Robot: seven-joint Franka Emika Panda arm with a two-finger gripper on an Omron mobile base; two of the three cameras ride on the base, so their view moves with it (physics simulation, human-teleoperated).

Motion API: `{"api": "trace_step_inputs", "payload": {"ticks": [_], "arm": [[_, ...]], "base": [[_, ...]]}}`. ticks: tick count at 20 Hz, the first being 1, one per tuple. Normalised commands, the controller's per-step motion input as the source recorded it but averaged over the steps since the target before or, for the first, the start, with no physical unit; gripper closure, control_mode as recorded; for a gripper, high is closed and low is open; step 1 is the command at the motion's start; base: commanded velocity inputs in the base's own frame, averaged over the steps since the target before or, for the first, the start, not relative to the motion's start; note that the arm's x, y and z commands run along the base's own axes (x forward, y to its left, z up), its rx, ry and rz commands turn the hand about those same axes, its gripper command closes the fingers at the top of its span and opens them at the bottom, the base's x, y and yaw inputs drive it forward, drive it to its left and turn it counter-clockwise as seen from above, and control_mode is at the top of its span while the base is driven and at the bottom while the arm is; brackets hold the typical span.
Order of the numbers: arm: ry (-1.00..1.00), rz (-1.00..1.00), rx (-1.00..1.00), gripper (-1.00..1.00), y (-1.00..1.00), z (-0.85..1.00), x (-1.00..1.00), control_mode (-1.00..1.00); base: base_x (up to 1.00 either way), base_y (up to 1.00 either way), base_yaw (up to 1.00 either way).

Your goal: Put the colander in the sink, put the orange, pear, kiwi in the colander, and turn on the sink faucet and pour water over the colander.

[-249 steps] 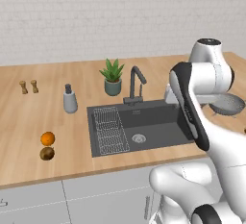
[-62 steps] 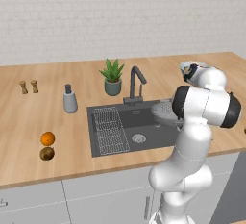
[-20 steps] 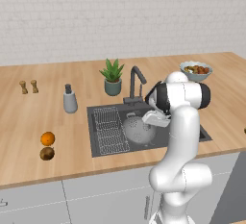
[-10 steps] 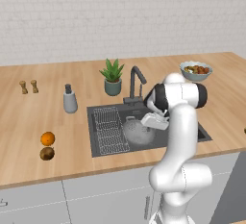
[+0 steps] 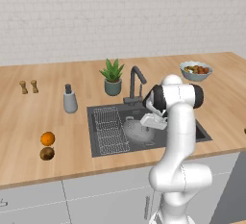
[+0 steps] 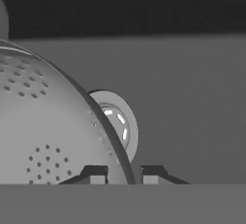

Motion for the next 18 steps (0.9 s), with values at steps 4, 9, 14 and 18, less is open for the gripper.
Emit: {"api": "trace_step_inputs", "payload": {"ticks": [4,9,14,18], "arm": [[0.0,0.0,0.0,-1.0,0.0,0.0,0.06,-1.0],[0.0,0.0,0.0,-1.0,0.0,0.0,0.0,-1.0],[0.0,0.0,0.0,-1.0,0.0,0.15,0.0,-1.0],[0.0,0.0,0.0,-1.0,-0.19,0.74,0.0,-1.0]], "base": [[0.0,0.0,0.0],[0.0,0.0,0.0],[0.0,0.0,0.0],[0.0,0.0,0.0]]}}
